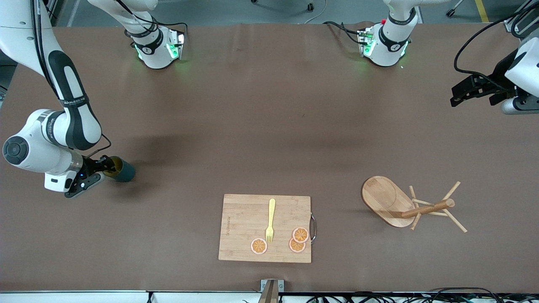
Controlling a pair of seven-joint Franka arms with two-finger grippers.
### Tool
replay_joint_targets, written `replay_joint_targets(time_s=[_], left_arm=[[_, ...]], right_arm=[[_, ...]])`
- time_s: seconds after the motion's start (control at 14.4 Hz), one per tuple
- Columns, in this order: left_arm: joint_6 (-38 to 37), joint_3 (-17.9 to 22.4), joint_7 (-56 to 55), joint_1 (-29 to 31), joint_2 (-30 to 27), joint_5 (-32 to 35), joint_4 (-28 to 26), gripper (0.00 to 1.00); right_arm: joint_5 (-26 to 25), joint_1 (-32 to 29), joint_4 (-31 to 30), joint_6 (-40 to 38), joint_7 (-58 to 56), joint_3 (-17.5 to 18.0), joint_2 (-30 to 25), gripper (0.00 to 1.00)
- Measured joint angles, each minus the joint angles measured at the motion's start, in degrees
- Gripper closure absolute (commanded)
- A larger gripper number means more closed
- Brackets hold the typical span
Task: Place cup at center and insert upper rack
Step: 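Carry the teal mug with the right gripper toward the table center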
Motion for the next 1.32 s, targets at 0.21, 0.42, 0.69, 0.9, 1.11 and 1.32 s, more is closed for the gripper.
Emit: replay_joint_targets(time_s=[0.21, 0.42, 0.69, 0.9, 1.11, 1.32], left_arm=[[-0.01, 0.00, 0.00, 0.00, 0.00, 0.00, 0.00, 0.00], [-0.01, 0.00, 0.00, 0.00, 0.00, 0.00, 0.00, 0.00], [-0.01, -0.03, 0.00, -0.02, 0.00, 0.00, 0.02, 0.00], [-0.01, -0.06, 0.00, -0.04, 0.00, 0.00, 0.02, 0.00], [-0.06, -0.09, 0.00, -0.08, 0.00, 0.00, 0.03, 0.00], [-0.44, -0.14, 0.00, -0.13, 0.00, 0.00, 0.03, 0.00]], right_arm=[[0.02, 0.02, 0.00, -0.16, -0.29, 0.03, 0.09, 1.00], [0.13, 0.30, 0.28, -1.39, -0.06, 0.24, 0.09, 1.00], [0.98, 3.67, 2.94, -9.69, 8.06, 0.71, -1.81, 1.00], [5.79, 8.80, 3.39, -15.03, 17.21, 0.92, -5.46, 1.00], [7.30, 15.71, 3.40, -16.89, 31.17, 1.18, -8.30, 1.00], [7.63, 24.12, 3.90, -16.82, 47.58, 1.37, -9.54, 1.00]])
